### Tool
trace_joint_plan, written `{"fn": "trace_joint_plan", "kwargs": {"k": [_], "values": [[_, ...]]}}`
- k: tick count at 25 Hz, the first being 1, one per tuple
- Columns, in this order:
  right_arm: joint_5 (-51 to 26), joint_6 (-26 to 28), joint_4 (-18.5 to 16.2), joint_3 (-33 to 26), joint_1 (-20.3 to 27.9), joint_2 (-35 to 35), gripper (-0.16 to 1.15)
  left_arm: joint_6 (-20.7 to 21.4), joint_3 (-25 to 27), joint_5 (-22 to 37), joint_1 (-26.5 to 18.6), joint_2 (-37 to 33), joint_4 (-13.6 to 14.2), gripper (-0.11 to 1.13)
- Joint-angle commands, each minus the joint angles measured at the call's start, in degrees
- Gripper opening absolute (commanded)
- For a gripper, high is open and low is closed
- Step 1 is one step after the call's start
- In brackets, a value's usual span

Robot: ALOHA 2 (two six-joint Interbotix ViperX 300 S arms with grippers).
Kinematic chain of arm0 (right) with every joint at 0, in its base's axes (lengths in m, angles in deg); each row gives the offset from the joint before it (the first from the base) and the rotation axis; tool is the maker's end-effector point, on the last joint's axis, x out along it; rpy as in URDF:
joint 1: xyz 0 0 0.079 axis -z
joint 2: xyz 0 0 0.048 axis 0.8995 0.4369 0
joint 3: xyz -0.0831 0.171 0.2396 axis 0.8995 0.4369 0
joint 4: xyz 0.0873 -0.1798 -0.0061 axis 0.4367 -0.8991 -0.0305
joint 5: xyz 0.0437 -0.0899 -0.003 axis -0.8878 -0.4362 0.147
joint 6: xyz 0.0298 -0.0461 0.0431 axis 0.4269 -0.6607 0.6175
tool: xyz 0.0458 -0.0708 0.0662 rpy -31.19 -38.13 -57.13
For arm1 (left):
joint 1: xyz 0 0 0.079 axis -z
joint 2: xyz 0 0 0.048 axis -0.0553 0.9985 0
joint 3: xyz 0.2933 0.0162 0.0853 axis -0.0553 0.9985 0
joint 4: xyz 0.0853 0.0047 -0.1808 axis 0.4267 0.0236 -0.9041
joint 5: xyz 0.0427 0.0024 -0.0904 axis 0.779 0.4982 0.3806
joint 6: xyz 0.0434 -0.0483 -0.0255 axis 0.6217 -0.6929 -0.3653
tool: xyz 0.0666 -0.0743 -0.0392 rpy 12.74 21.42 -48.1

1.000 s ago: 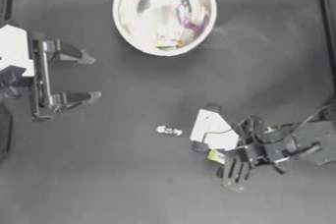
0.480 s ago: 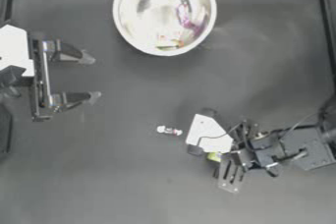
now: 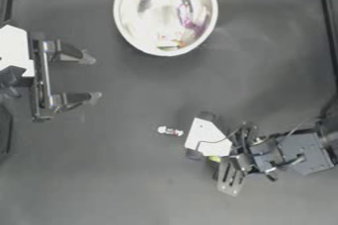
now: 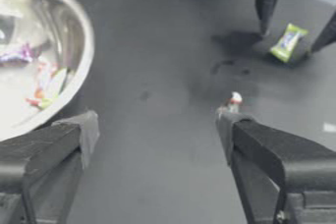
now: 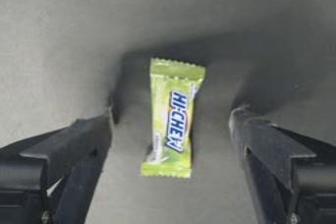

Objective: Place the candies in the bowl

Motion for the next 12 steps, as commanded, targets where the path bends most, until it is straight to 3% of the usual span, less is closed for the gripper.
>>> {"fn": "trace_joint_plan", "kwargs": {"k": [1, 8, 12], "values": [[0.2, 0.2, -0.3, -1.1, -0.2, -0.4, 0.99, -0.1, -0.7, -0.4, -0.1, -0.4, -0.3, 1.02], [0.3, 0.4, -0.2, -1.2, -0.6, 0.2, 0.97, -0.1, -0.7, -0.2, 0.0, -0.4, -0.3, 1.02], [0.4, 0.5, -0.3, -1.2, -0.6, 0.2, 0.78, -0.1, -0.7, -0.2, -0.1, -0.4, -0.4, 1.02]]}}
